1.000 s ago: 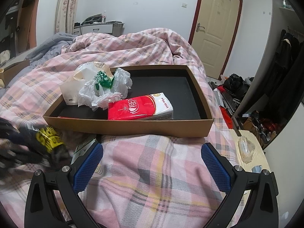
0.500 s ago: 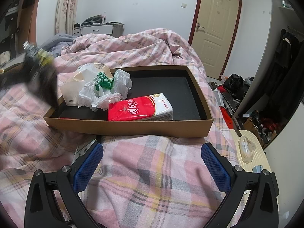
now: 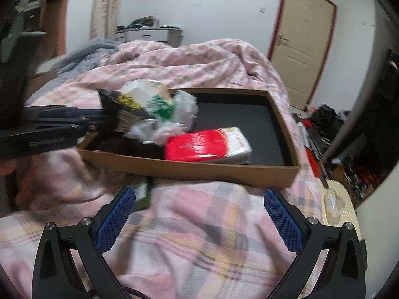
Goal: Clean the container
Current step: 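Lower the snack bag into the tray and open the left tool while the right tool grasps the white-green box, then carry the white-green box into the tray and open the right tool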
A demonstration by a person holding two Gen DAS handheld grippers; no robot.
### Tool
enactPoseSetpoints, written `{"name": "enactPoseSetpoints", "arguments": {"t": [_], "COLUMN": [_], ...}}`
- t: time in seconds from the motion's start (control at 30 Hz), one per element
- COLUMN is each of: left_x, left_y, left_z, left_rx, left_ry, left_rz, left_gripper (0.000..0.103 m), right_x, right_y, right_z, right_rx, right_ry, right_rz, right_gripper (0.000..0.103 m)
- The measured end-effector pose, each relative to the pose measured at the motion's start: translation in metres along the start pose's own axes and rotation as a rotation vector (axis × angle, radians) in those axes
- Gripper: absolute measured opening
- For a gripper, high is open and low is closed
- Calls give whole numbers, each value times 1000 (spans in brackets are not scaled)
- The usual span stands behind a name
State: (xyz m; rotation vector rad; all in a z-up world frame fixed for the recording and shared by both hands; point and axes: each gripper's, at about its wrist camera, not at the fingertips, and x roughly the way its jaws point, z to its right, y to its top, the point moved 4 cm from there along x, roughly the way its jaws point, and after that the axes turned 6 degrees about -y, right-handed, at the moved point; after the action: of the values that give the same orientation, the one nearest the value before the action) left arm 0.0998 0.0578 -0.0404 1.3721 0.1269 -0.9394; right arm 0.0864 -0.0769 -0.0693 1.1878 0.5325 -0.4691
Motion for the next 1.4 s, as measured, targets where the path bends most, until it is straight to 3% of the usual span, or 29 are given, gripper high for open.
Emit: {"name": "enactPoseSetpoints", "arguments": {"t": [0.27, 0.43, 0.5, 0.57, 0.7, 0.87, 1.03, 1.1, 1.17, 1.4], "left_x": [-28, -46, -48, -46, -43, -44, -45, -45, -44, -44], "left_y": [4, 5, 5, 4, 2, 0, -1, -1, -1, -1], "left_z": [-4, -20, -26, -37, -53, -63, -62, -61, -60, -61], "left_rx": [-10, -72, -99, -136, -209, -260, -251, -246, -249, -248], "left_ry": [79, 115, 120, 189, 214, 191, 188, 190, 189, 189], "left_rz": [142, 212, 218, 198, 175, 176, 176, 175, 174, 175], "left_gripper": [92, 92, 92, 93, 93, 93, 93, 93, 93, 93], "right_x": [21, 22, 31, 40, 60, 79, 92, 91, 93, 80], "right_y": [0, 16, 17, 12, -4, -6, -7, -8, -6, 2], "right_z": [-39, -58, -71, -79, -82, -82, -80, -80, -82, -76], "right_rx": [-215, -322, -381, -421, -449, -460, -485, -512, -521, -501], "right_ry": [6, -16, -25, -20, 7, 11, -11, -40, -68, -34], "right_rz": [-124, -132, -162, -199, -278, -343, -384, -374, -360, -316], "right_gripper": [102, 102, 102, 102, 101, 101, 82, 62, 53, 52]}}
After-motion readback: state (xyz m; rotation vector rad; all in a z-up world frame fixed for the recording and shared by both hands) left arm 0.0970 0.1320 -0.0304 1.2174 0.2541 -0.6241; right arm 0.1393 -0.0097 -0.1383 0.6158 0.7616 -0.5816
